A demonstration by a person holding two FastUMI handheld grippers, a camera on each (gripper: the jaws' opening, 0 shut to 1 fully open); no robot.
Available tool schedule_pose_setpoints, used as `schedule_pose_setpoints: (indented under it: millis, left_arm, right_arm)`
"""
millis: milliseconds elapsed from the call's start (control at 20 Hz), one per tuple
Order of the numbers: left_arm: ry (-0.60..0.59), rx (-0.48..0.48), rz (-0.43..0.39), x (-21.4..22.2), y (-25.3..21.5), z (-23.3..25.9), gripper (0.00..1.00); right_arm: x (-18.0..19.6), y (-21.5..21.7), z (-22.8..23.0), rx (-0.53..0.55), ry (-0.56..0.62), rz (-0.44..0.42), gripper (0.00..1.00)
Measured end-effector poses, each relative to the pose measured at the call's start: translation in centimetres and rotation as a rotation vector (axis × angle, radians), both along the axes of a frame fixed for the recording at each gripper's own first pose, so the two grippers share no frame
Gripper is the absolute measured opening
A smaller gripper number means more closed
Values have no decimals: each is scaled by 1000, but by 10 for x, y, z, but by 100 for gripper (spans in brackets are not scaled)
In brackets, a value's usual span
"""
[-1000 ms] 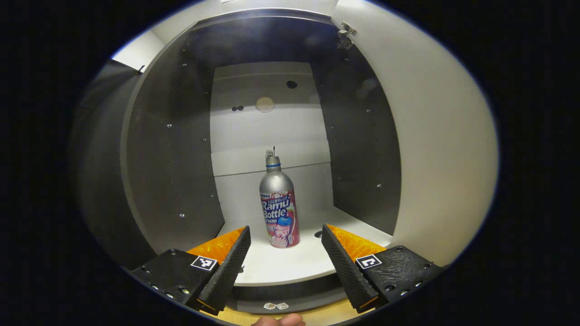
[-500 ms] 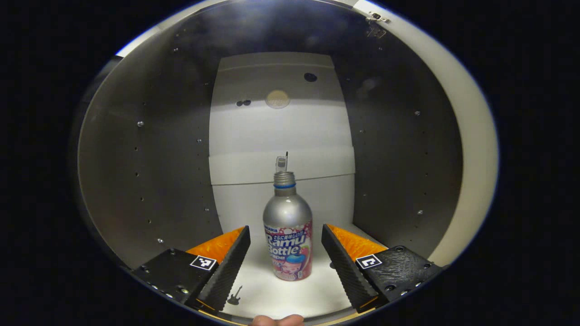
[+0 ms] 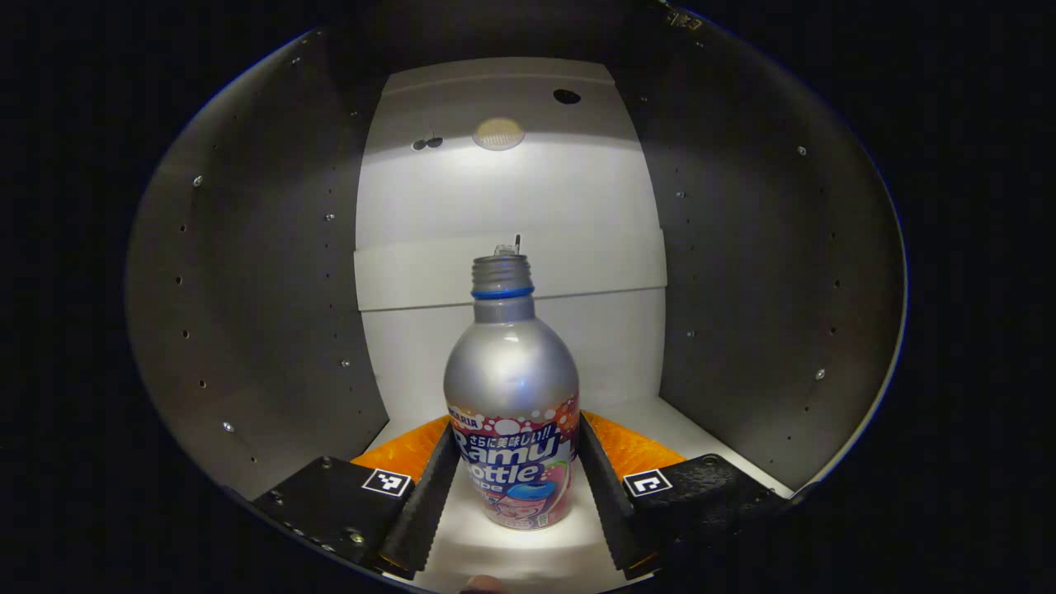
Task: Open the cabinet door with the right hand, grasp the bottle in the cabinet with the left hand and place it on the coaster, then close the cabinet door with the right hand.
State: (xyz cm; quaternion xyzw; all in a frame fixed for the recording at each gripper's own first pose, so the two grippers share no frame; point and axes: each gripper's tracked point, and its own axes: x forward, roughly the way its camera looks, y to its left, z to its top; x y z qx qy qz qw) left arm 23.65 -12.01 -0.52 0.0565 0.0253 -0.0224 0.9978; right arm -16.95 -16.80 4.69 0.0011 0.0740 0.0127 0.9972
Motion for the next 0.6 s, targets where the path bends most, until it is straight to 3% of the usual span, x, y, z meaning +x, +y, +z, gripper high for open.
schedule_pose_setpoints:
  millis: [250, 600]
  left_arm:
    - [-25, -5, -7, -27, 4, 16, 76]
    - [-66, 6, 16, -108, 45, 35, 76]
  right_arm:
    - [8, 2, -1, 9, 3, 45, 66]
    - [14, 4, -2, 29, -9, 133, 65]
